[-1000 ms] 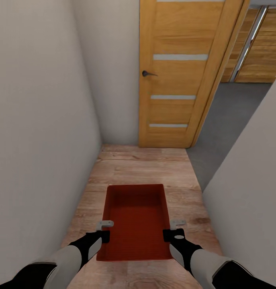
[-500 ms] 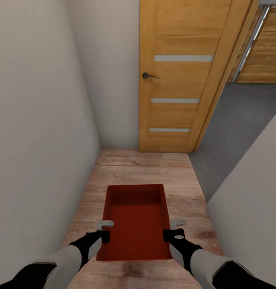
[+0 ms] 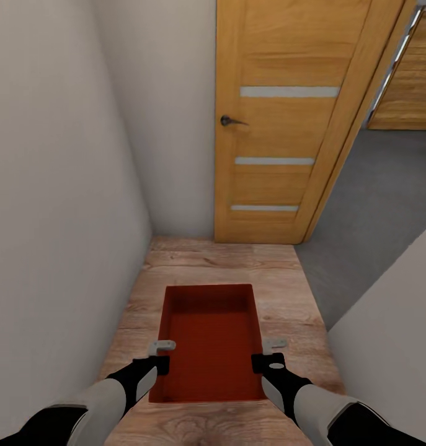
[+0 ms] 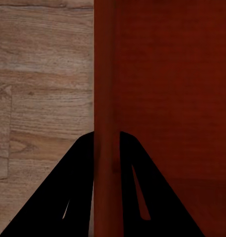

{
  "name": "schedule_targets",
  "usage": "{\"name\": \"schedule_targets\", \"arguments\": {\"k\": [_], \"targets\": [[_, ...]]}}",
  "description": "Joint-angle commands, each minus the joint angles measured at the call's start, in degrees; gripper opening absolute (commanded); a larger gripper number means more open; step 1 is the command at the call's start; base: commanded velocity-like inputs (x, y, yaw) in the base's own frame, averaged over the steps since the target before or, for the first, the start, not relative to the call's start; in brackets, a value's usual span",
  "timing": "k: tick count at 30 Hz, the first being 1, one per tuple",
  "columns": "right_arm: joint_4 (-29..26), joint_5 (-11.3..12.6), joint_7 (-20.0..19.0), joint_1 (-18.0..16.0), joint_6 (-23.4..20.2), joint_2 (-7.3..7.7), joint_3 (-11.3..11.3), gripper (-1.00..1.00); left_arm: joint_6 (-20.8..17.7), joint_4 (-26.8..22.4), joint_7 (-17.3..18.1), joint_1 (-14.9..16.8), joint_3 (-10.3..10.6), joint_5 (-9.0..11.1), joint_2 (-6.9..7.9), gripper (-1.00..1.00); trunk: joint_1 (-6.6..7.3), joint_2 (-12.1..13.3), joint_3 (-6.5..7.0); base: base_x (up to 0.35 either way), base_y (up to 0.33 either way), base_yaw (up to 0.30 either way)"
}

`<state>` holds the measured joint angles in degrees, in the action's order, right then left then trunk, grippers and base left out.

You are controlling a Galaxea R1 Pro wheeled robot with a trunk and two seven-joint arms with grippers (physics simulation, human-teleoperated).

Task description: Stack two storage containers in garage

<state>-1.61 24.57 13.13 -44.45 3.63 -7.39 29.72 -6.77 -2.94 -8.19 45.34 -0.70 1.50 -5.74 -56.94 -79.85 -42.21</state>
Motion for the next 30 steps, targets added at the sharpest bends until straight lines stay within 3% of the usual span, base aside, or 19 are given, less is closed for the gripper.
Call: {"name": "schedule_targets", "arguments": {"k": [1, 24, 30], "targets": [[1.1, 1.3, 0.1, 0.0, 0.2, -0.03, -0.2, -1.0, 0.8, -0.3, -0.5, 0.0, 1.2, -0.5, 1.43, -1.0, -0.03, 0.0, -0.04, 0.322, 0.0, 0.0], [1.1, 1.3, 0.1, 0.0, 0.2, 0.0, -0.2, -1.0, 0.9, -0.3, -0.5, 0.0, 1.2, -0.5, 1.43, -1.0, -0.03, 0.0, -0.04, 0.32, 0.0, 0.0], [1.1, 1.3, 0.1, 0.0, 0.2, -0.01, -0.2, -1.0, 0.9, -0.4, -0.5, 0.0, 1.2, -0.5, 1.43, -1.0, -0.03, 0.0, -0.04, 0.096, 0.0, 0.0]]}}
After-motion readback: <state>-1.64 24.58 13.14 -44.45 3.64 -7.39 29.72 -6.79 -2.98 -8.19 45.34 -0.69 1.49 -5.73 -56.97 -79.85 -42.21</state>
